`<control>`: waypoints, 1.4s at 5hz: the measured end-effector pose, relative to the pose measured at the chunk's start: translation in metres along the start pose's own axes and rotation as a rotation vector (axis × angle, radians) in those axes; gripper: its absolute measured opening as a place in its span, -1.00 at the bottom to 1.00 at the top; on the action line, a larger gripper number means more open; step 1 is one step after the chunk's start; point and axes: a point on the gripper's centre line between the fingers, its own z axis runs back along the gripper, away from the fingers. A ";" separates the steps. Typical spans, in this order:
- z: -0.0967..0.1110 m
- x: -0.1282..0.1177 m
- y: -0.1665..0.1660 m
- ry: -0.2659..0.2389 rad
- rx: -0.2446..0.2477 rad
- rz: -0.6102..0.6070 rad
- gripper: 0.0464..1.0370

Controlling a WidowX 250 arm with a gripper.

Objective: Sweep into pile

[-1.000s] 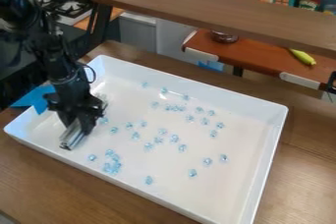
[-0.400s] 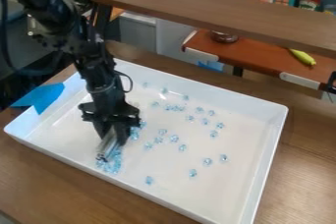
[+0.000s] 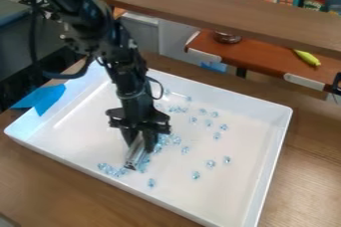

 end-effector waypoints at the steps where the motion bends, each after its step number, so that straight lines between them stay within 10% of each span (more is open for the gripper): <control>1: -0.006 -0.004 -0.034 0.023 -0.030 -0.016 -0.30; 5: -0.023 -0.005 -0.120 0.076 -0.091 -0.041 -0.30; 7: 0.006 -0.008 -0.106 0.115 -0.155 -0.042 -0.30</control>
